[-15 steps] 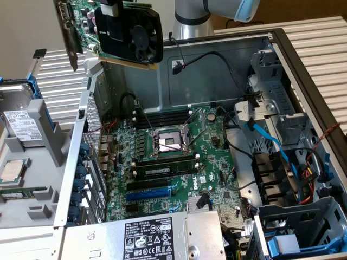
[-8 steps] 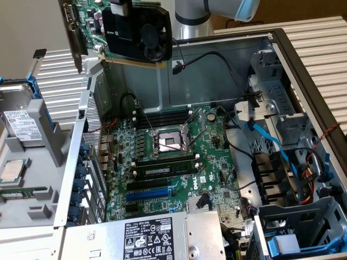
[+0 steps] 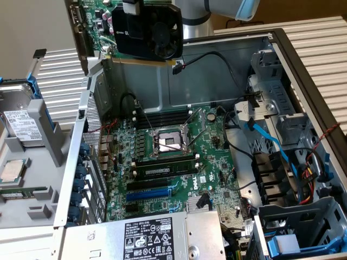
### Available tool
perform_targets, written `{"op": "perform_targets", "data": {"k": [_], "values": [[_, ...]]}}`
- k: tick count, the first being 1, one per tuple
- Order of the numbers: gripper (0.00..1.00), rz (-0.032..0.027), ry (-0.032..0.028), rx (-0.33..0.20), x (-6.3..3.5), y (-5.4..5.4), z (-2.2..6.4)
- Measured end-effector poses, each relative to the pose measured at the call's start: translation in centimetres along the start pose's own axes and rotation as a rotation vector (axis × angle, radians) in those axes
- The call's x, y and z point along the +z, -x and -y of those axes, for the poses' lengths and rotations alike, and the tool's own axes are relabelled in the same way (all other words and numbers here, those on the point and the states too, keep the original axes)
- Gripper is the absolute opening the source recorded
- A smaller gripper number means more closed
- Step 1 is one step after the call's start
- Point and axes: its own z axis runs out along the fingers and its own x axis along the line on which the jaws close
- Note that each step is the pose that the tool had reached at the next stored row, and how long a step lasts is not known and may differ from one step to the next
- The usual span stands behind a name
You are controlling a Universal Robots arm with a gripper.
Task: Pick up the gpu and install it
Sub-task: 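Pick up the gpu and move the gpu toward the slot, then insert the gpu into the slot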
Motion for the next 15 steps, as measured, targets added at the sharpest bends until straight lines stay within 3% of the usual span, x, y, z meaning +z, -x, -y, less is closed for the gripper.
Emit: {"op": "perform_targets", "data": {"k": [15], "values": [[0.27, -0.0001, 0.0001, -0.001, 0.0, 0.01, 0.03]]}}
